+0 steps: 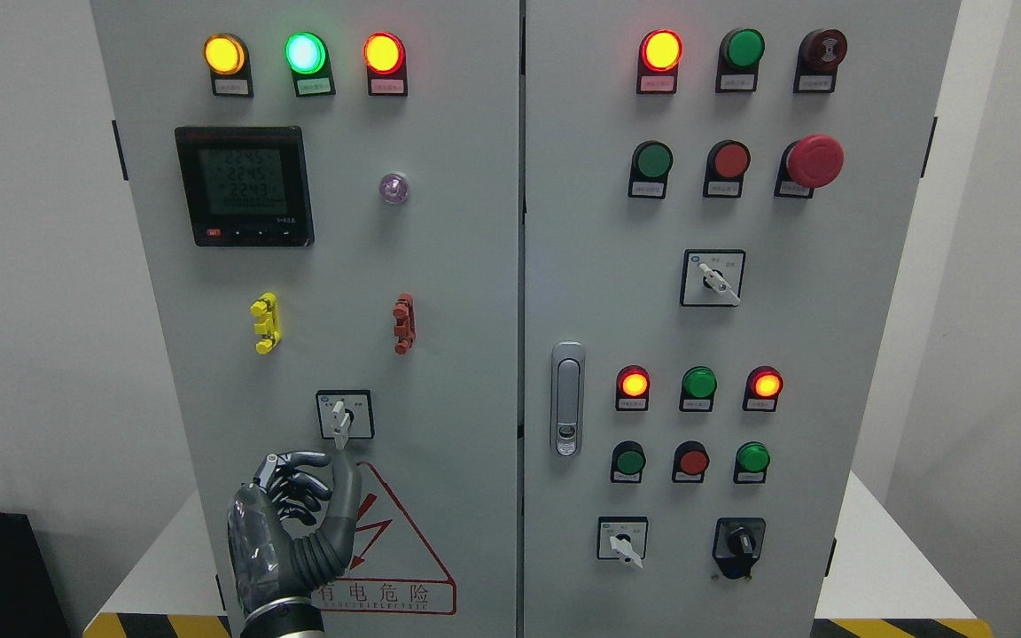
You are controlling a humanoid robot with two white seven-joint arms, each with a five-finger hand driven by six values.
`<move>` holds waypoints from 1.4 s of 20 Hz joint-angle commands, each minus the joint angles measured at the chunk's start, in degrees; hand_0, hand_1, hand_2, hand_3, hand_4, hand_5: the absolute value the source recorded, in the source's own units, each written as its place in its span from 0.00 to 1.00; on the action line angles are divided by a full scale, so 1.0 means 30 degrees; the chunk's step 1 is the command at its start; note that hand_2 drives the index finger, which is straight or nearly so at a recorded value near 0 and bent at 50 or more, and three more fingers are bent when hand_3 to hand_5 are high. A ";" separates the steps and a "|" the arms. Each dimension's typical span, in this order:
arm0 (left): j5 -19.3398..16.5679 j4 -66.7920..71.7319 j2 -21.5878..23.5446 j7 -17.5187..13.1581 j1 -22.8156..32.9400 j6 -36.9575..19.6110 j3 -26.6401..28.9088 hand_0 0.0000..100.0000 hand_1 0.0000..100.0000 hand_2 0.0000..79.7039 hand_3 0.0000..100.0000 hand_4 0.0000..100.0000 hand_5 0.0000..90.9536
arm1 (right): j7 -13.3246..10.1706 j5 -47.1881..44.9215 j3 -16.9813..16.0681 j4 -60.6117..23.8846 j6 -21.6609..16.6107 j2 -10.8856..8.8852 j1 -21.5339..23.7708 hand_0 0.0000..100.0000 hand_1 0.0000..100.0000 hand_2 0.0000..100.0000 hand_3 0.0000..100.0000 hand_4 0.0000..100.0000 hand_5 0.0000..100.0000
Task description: Turn on light switch 1
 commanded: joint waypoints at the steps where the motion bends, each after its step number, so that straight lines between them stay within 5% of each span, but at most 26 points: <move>1: -0.0014 0.0018 -0.0077 0.0169 -0.0555 0.0363 -0.0166 0.34 0.61 0.64 0.83 0.84 0.82 | 0.0014 -0.0002 -0.0011 0.0000 0.0016 0.0000 -0.0021 0.12 0.39 0.00 0.00 0.00 0.00; 28: -0.0014 -0.0158 -0.0106 0.0814 -0.1493 0.2619 -0.0253 0.35 0.60 0.64 0.84 0.86 0.84 | 0.0014 0.0027 -0.0011 0.0000 0.0016 0.0000 -0.0021 0.12 0.39 0.00 0.00 0.00 0.00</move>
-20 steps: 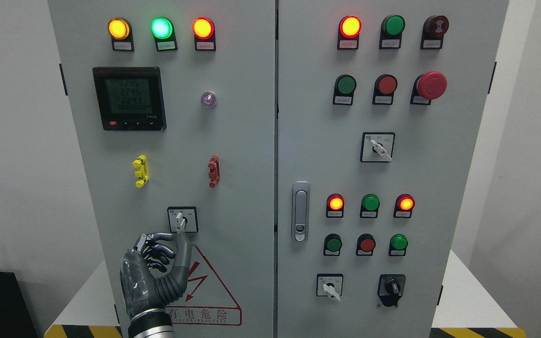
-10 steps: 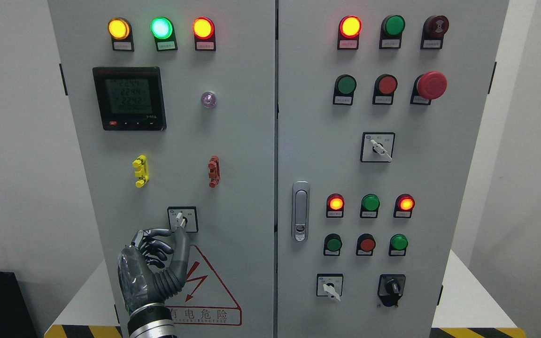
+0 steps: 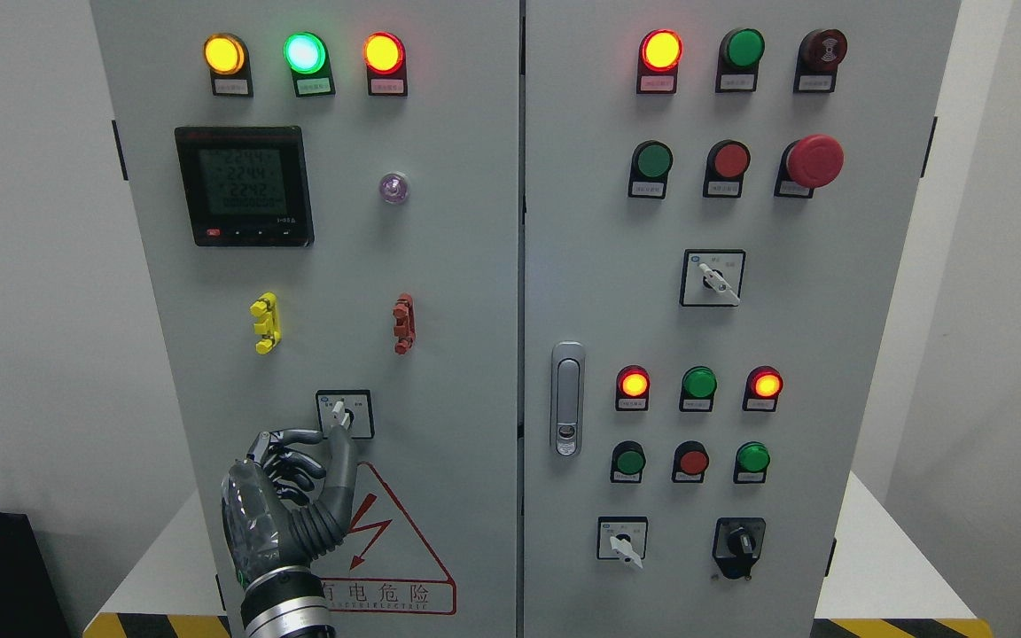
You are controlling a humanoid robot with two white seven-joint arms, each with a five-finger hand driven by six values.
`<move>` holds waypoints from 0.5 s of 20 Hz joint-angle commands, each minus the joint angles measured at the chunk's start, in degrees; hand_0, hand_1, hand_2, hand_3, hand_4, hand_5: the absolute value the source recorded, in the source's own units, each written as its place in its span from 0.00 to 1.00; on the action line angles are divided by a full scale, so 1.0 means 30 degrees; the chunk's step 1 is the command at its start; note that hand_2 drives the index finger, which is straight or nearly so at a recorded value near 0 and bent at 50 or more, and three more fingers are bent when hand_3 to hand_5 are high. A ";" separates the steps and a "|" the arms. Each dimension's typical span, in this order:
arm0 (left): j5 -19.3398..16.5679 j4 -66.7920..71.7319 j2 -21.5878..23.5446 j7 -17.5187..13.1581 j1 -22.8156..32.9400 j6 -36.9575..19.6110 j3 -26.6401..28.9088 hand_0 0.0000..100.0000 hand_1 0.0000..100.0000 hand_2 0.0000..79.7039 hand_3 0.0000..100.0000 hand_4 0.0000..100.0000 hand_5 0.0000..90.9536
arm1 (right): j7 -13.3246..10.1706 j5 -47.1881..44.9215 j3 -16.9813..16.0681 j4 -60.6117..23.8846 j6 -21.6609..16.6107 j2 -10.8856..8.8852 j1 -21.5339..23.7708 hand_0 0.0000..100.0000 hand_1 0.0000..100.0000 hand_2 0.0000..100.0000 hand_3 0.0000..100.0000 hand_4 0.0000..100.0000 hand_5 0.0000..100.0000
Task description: Turn on light switch 1
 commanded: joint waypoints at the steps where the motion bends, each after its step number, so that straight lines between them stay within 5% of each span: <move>1: -0.0001 -0.0042 -0.0014 0.0006 -0.0261 0.0168 -0.0060 0.35 0.60 0.64 0.84 0.86 0.84 | 0.0014 -0.0004 -0.0009 0.0000 0.0016 -0.0002 0.0008 0.12 0.39 0.00 0.00 0.00 0.00; 10: -0.0001 -0.0042 -0.0014 0.0006 -0.0378 0.0813 -0.0557 0.35 0.58 0.66 0.85 0.86 0.83 | 0.0014 -0.0004 0.0020 0.0000 0.0016 -0.0002 0.0009 0.12 0.39 0.00 0.00 0.00 0.00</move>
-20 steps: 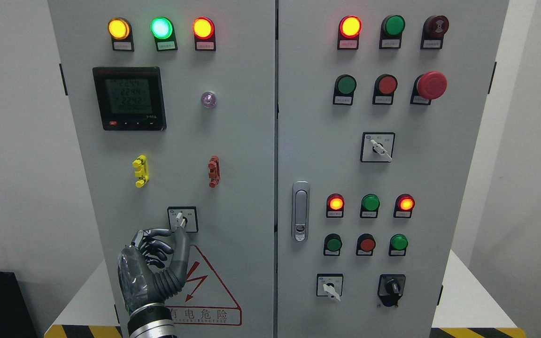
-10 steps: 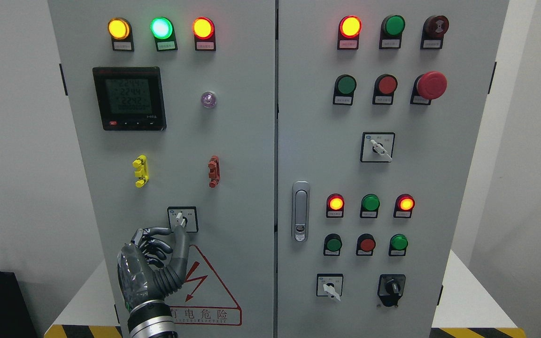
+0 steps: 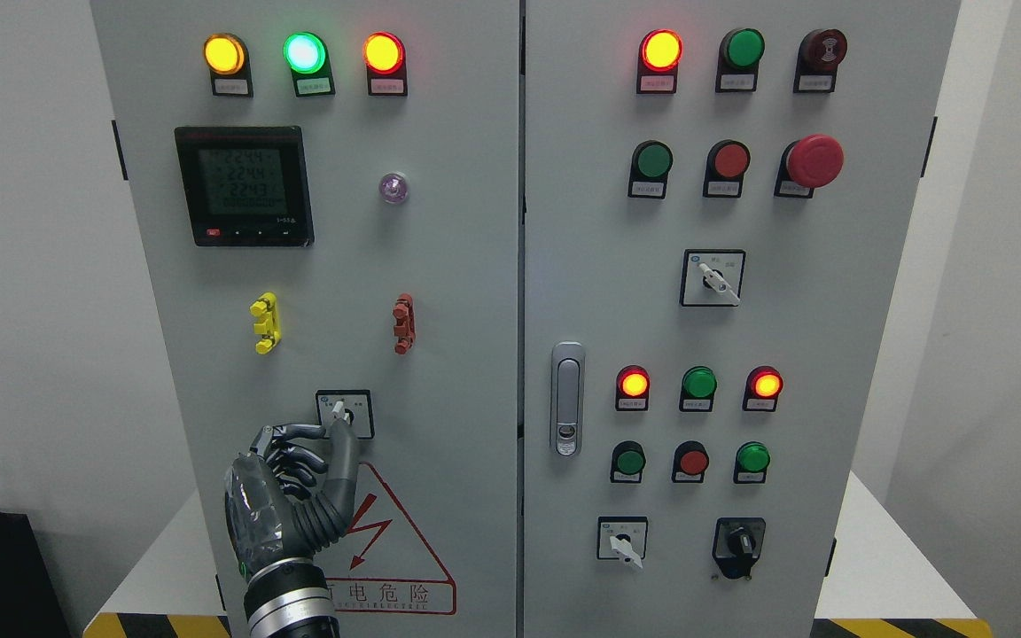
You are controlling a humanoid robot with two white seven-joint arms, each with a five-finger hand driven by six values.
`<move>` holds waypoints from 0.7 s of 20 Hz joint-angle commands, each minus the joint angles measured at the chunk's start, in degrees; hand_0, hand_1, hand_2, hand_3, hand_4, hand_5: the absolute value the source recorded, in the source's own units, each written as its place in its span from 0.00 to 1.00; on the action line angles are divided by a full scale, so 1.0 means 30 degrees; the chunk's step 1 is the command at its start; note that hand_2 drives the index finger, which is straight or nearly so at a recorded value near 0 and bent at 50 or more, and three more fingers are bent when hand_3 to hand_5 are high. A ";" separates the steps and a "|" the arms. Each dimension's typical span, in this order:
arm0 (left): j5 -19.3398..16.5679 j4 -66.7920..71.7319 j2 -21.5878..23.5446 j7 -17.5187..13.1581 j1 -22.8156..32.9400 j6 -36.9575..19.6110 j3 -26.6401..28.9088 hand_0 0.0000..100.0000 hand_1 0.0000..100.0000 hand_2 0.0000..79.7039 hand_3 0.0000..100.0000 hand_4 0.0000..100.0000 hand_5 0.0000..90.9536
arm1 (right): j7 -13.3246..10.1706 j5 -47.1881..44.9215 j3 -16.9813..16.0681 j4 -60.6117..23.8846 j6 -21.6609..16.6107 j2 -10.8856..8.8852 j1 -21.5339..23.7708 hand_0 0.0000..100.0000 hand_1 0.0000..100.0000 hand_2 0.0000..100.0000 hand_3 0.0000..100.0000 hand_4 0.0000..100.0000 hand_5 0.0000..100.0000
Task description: Turn on light switch 1
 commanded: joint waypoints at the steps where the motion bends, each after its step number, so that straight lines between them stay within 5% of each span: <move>1: 0.0000 -0.0021 -0.0005 0.0004 -0.0110 0.0155 -0.0364 0.35 0.58 0.66 0.85 0.86 0.83 | 0.0014 -0.0010 -0.0009 0.0000 0.0016 -0.0003 0.0008 0.12 0.39 0.00 0.00 0.00 0.00; 14: 0.0000 -0.0021 -0.0005 0.0004 -0.0110 0.0712 -0.0364 0.34 0.54 0.68 0.85 0.86 0.84 | 0.0014 -0.0009 -0.0010 0.0000 0.0016 -0.0003 0.0008 0.12 0.39 0.00 0.00 0.00 0.00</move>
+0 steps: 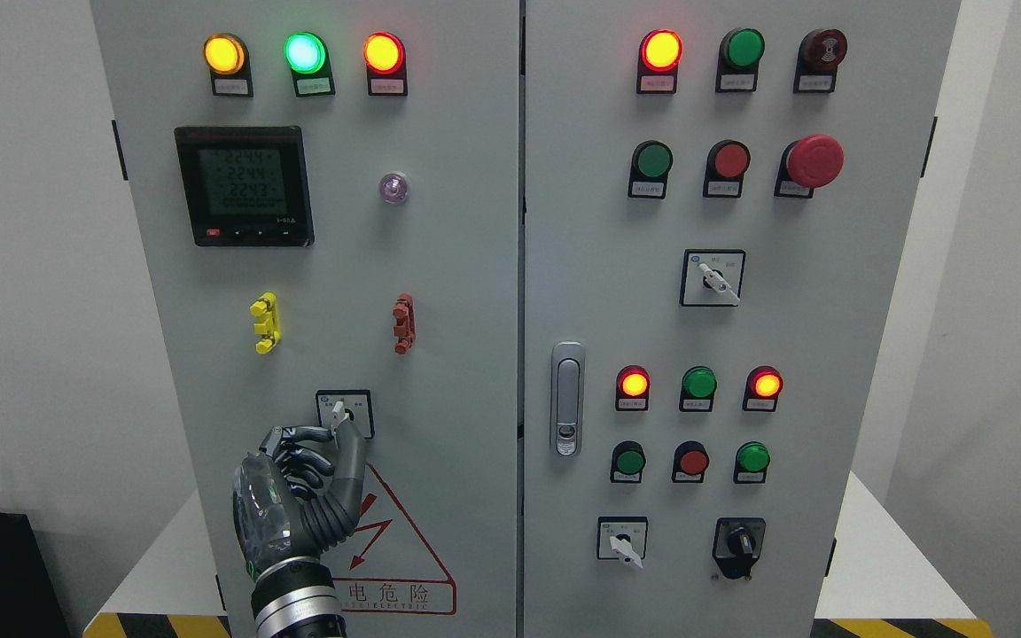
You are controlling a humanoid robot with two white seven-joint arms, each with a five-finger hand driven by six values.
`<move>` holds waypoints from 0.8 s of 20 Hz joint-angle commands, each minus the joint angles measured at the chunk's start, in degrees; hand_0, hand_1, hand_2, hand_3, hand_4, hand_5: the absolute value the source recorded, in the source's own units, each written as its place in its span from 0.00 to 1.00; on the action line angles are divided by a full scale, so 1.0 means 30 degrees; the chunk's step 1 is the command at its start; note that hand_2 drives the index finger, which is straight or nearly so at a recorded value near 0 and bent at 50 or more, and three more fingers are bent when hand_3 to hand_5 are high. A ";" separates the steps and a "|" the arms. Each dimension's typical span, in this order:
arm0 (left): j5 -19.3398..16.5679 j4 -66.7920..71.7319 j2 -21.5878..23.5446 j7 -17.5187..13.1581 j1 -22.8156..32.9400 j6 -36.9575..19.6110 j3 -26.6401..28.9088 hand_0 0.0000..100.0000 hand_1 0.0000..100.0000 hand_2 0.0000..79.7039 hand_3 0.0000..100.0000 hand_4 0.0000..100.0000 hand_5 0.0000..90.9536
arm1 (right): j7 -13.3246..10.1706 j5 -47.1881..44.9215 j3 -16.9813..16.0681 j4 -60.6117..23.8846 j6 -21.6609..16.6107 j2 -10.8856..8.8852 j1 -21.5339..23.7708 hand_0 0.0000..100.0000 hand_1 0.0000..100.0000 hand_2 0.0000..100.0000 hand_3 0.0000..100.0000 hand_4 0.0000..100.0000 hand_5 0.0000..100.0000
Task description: Turn on light switch 1
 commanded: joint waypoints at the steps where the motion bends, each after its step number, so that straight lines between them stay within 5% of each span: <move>1: 0.0000 -0.0032 -0.0001 0.0003 -0.0016 0.0127 -0.0103 0.34 0.54 0.68 0.85 0.86 0.84 | 0.0014 -0.0007 -0.0007 0.0000 0.0016 -0.0003 0.0002 0.12 0.39 0.00 0.00 0.00 0.00; 16: 0.0000 -0.0003 -0.0060 -0.0026 -0.0309 0.0890 -0.0103 0.31 0.50 0.69 0.85 0.87 0.84 | 0.0014 -0.0007 -0.0007 0.0000 0.0016 -0.0003 0.0002 0.12 0.39 0.00 0.00 0.00 0.00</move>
